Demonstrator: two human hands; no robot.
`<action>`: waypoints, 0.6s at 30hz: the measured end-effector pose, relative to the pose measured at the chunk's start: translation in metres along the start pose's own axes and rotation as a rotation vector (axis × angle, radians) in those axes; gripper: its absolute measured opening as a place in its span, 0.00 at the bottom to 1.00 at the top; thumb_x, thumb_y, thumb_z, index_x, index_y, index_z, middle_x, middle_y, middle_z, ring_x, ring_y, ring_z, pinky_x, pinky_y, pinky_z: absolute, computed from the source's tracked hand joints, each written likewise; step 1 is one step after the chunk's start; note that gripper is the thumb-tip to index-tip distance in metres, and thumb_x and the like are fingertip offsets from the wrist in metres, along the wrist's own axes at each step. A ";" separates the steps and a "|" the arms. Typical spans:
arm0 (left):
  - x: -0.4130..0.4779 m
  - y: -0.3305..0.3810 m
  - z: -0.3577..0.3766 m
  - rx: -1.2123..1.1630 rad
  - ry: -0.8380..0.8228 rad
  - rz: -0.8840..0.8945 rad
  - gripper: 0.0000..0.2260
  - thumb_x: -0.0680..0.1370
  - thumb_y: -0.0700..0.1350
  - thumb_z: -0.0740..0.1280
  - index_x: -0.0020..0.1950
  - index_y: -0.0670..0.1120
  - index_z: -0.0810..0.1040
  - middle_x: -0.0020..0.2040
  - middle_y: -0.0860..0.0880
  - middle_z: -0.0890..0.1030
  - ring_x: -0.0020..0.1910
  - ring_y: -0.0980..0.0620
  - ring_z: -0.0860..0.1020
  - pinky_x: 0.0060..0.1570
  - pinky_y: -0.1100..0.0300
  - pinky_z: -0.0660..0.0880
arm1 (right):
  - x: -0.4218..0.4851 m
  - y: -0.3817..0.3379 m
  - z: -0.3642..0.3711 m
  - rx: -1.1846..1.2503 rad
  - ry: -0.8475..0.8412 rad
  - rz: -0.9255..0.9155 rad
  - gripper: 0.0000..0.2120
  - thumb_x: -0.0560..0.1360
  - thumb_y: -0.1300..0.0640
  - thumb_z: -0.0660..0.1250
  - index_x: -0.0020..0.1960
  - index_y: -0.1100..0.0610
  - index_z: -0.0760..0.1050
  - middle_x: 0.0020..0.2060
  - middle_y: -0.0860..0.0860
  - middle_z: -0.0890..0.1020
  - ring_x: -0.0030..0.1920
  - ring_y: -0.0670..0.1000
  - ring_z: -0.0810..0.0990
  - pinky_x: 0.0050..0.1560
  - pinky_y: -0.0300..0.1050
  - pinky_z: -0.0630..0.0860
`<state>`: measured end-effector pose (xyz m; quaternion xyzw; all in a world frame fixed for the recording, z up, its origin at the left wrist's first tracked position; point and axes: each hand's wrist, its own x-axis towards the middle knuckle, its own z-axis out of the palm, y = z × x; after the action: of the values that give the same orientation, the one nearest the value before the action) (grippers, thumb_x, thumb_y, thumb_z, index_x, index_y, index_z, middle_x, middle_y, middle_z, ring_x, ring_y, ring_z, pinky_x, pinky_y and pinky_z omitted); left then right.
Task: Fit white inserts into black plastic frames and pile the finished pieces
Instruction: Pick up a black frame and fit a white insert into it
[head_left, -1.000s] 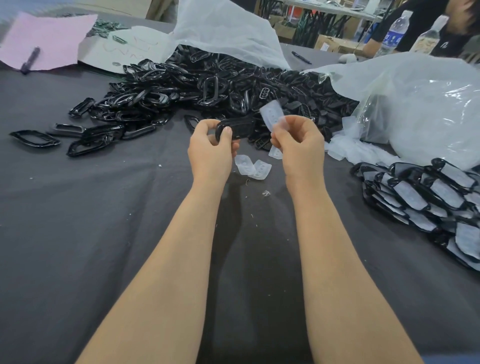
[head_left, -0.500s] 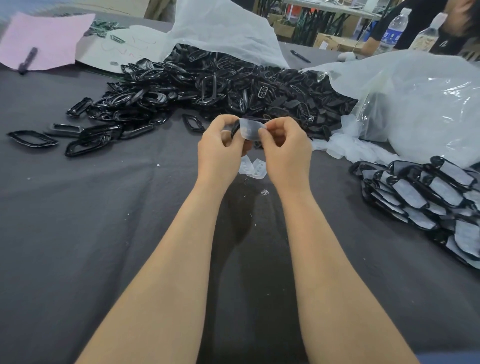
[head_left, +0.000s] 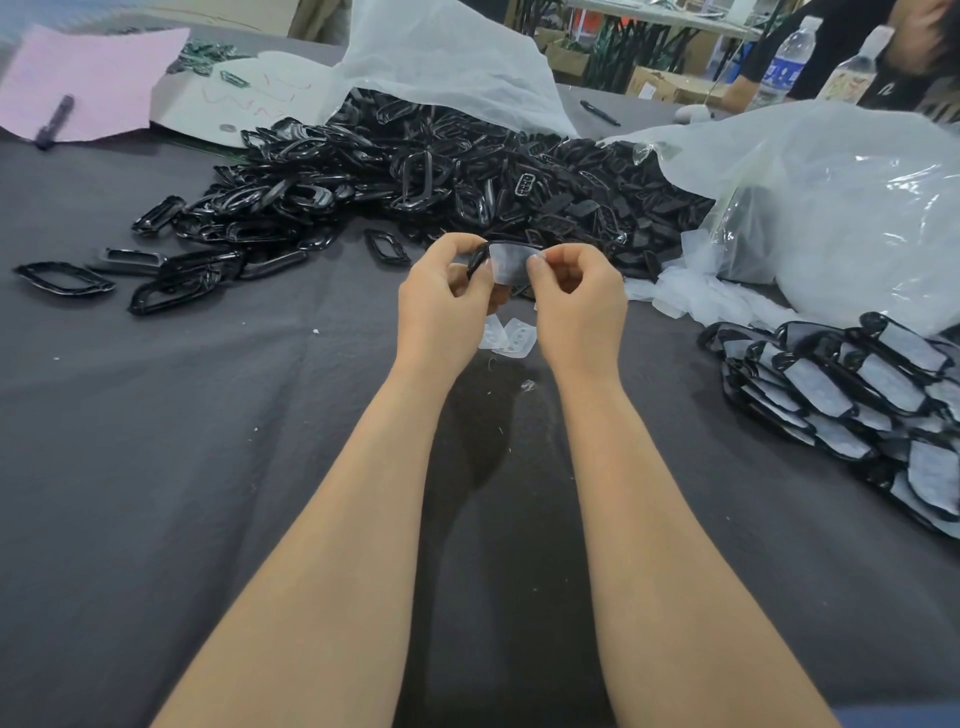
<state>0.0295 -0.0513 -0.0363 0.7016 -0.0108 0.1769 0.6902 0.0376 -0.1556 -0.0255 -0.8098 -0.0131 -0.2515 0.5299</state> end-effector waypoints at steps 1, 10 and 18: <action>0.000 0.000 0.000 -0.001 -0.002 0.000 0.11 0.80 0.37 0.63 0.48 0.54 0.72 0.38 0.50 0.82 0.34 0.62 0.81 0.40 0.68 0.78 | 0.000 0.001 0.000 -0.009 -0.003 0.001 0.02 0.77 0.60 0.66 0.45 0.56 0.74 0.39 0.48 0.78 0.39 0.43 0.74 0.40 0.27 0.68; 0.000 0.001 -0.001 -0.008 -0.011 -0.020 0.12 0.80 0.37 0.63 0.47 0.56 0.73 0.41 0.49 0.83 0.36 0.59 0.81 0.46 0.62 0.80 | 0.000 0.001 0.000 0.123 0.001 0.091 0.08 0.76 0.60 0.67 0.51 0.56 0.69 0.39 0.48 0.78 0.39 0.46 0.79 0.44 0.34 0.74; 0.001 0.000 -0.002 -0.043 -0.030 -0.061 0.08 0.80 0.37 0.63 0.52 0.51 0.74 0.39 0.49 0.83 0.34 0.62 0.80 0.42 0.65 0.78 | 0.009 0.008 -0.007 0.308 -0.187 0.268 0.03 0.78 0.60 0.66 0.45 0.56 0.76 0.37 0.51 0.82 0.31 0.41 0.80 0.35 0.32 0.76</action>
<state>0.0301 -0.0495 -0.0362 0.6893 -0.0036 0.1449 0.7099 0.0447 -0.1672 -0.0260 -0.7334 0.0074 -0.0976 0.6727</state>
